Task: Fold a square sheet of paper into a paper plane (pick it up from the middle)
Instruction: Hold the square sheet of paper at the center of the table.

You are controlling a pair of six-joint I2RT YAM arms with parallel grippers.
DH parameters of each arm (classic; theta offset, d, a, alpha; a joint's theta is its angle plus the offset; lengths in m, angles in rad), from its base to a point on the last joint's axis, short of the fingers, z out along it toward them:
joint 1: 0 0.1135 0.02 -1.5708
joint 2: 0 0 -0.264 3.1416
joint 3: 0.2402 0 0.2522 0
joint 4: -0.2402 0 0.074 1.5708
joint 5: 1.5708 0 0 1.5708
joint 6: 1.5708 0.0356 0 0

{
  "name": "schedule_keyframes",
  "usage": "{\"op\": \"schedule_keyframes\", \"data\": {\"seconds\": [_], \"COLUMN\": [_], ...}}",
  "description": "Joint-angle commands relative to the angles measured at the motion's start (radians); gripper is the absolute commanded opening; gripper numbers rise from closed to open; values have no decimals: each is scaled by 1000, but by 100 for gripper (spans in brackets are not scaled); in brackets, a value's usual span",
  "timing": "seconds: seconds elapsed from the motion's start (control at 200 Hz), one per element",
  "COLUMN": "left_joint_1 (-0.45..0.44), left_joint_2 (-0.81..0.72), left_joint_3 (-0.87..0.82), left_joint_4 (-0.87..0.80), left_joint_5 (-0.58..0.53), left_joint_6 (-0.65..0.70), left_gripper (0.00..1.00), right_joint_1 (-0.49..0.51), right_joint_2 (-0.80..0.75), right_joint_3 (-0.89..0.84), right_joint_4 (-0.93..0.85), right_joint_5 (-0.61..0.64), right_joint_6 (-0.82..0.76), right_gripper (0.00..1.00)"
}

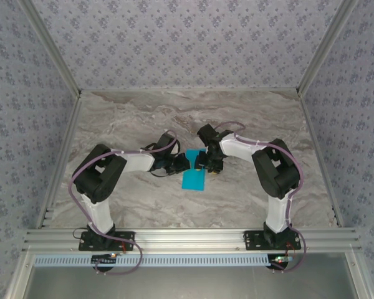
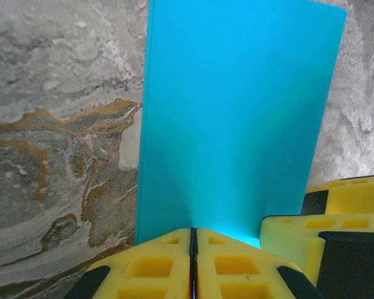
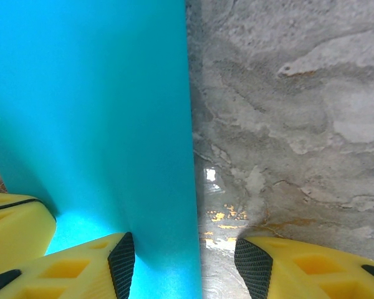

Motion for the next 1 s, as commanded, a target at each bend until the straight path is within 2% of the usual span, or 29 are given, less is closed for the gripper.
{"op": "schedule_keyframes", "data": {"seconds": [0.0, 0.155, 0.27, 0.505, 0.555, 0.73, 0.814, 0.859, 0.994], "left_joint_1": [-8, -8, -9, -9, -10, -9, -11, -10, -10], "left_joint_2": [14, 59, 85, 120, 124, 122, 120, 118, 121], "left_joint_3": [8, 28, 17, 0, -2, -8, -10, -12, -9], "left_joint_4": [-77, -213, -260, -249, -246, -250, -254, -255, -262], "left_joint_5": [-30, -70, -92, -95, -95, -106, -112, -116, -121], "left_joint_6": [26, 48, 51, 49, 50, 48, 44, 43, 39], "left_gripper": [10, 8, 6, 1, 0, 0, 0, 0, 0], "right_joint_1": [28, 28, 20, 12, 15, 38, 41, 41, 32], "right_joint_2": [159, 83, -31, -290, -312, -265, -219, -198, -141], "right_joint_3": [-84, -84, -91, -159, -169, -143, -136, -135, -124], "right_joint_4": [61, 77, 92, 172, 202, 281, 312, 331, 354], "right_joint_5": [29, 17, 18, 44, 27, -37, -47, -48, -68], "right_joint_6": [3, -3, 0, -9, -20, -27, -9, -4, -8], "right_gripper": [56, 57, 58, 58, 53, 16, 4, 0, 0]}}
